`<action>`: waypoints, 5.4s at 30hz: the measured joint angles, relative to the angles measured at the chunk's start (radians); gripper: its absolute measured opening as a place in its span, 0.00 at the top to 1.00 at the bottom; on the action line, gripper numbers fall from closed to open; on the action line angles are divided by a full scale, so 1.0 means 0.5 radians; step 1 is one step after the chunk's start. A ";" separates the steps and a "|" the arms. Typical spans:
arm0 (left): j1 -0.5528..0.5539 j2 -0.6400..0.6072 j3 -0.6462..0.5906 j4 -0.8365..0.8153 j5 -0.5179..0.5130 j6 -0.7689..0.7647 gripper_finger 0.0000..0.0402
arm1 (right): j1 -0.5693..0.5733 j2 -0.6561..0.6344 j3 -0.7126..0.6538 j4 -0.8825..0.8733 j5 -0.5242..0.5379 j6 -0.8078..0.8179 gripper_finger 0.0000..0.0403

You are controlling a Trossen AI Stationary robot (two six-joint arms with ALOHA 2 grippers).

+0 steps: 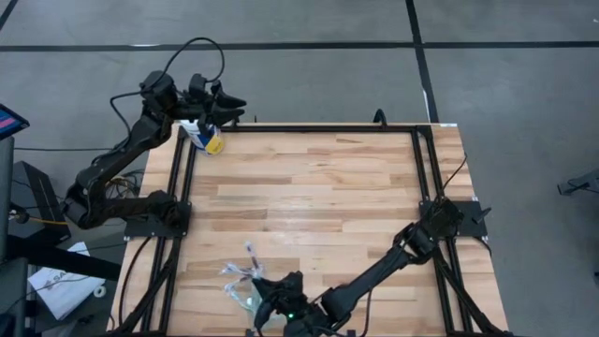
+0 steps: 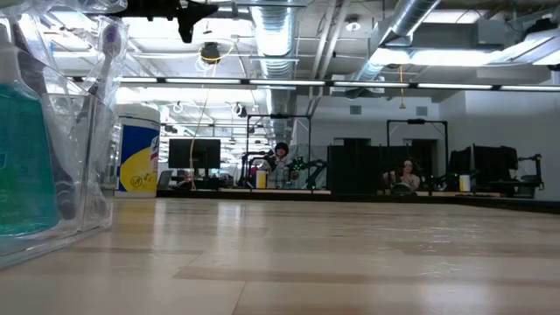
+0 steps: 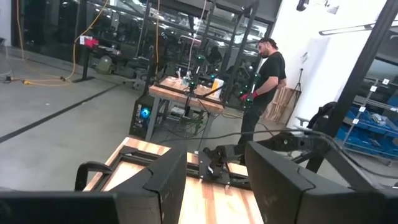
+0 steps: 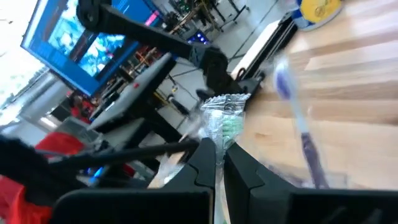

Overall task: Pick & Place toothbrushing station
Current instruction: Put the green toothbrush into the transparent organizer, then return to Home Position

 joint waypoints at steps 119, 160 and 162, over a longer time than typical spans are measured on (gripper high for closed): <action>-0.661 -1.380 0.088 0.130 -0.251 -0.300 0.60 | 0.401 -1.904 0.457 -2.848 0.136 -0.963 0.60; -0.607 -2.121 -0.132 -1.600 -1.110 0.032 0.60 | 1.622 -4.542 -3.113 -2.091 0.800 0.225 0.59; -0.607 -2.121 -0.200 -1.549 -1.111 0.005 0.60 | 1.587 -4.506 -3.160 -1.878 0.791 -0.001 0.59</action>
